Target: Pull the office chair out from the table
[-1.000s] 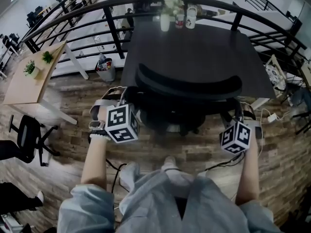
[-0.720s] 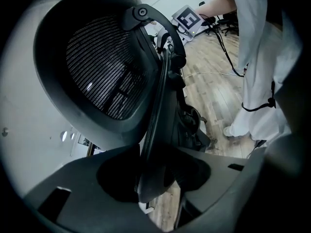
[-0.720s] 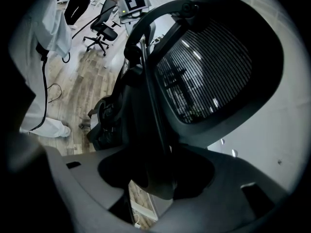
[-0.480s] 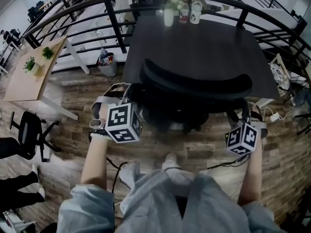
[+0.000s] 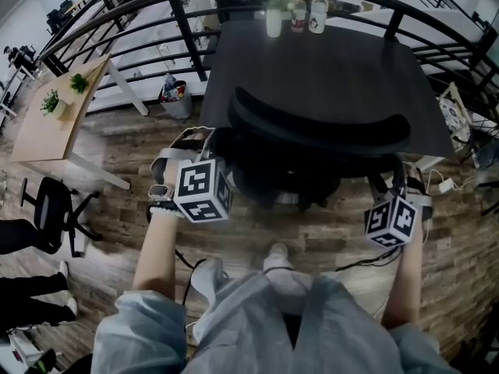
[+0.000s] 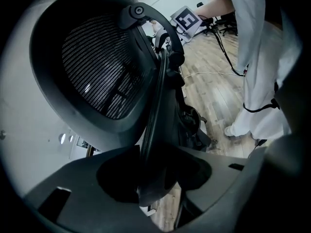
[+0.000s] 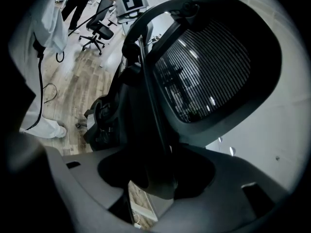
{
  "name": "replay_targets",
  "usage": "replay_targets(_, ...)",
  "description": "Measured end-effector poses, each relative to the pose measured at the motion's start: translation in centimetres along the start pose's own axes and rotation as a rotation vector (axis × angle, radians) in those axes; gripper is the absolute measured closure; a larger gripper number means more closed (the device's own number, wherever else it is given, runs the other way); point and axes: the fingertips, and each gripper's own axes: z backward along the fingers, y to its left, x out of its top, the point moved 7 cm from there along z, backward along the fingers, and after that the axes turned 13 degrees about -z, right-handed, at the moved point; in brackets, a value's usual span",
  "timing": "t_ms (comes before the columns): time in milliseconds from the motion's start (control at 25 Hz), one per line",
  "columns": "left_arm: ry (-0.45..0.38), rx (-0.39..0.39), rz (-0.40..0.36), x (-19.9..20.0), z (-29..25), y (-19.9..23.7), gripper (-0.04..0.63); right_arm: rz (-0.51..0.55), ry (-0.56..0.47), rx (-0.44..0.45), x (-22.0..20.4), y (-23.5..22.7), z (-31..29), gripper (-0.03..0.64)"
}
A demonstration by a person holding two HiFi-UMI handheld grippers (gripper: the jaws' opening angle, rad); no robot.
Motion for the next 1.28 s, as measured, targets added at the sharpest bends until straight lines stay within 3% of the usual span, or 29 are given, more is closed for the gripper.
replay_targets(560,-0.022,-0.019,-0.005,1.2,-3.0,2.2,0.405,-0.015,0.061,-0.005,-1.5,-1.6,-0.9,0.400)
replay_targets(1280,-0.067,-0.004,0.023,2.9,-1.4,0.3,0.405,-0.019,0.113,-0.027,-2.6,-0.7,1.2,0.402)
